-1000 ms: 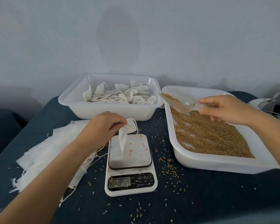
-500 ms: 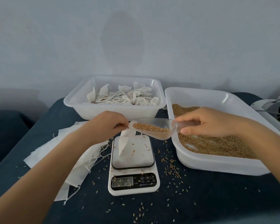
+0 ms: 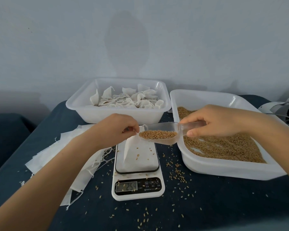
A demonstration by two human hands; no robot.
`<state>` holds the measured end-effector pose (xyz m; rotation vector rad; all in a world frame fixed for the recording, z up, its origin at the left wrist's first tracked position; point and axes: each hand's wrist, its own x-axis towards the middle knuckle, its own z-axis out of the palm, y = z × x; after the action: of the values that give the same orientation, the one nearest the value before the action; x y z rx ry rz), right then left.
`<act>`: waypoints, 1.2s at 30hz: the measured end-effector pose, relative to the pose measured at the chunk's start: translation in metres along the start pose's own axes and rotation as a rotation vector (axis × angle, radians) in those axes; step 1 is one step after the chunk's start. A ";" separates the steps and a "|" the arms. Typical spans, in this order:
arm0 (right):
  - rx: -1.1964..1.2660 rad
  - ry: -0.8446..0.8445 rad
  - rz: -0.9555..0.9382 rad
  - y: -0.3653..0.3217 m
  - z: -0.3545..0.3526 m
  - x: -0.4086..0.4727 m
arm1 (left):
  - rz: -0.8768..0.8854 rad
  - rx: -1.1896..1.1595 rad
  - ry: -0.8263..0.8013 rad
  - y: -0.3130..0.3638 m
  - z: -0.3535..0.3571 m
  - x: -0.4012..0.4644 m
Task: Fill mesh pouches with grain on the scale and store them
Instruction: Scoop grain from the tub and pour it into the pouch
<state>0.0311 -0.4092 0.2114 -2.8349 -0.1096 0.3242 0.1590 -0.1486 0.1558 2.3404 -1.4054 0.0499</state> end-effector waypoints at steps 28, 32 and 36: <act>-0.351 -0.123 -0.035 -0.044 -0.053 0.017 | 0.065 -0.027 0.124 0.013 0.008 -0.005; -0.385 -0.134 -0.035 -0.046 -0.059 0.020 | 0.064 -0.041 0.130 0.016 0.009 -0.005; -0.410 -0.168 -0.022 -0.049 -0.064 0.022 | 0.057 -0.048 0.121 0.016 0.010 -0.005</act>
<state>0.0650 -0.3769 0.2805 -3.2005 -0.2697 0.5959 0.1406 -0.1545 0.1511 2.2191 -1.3986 0.1698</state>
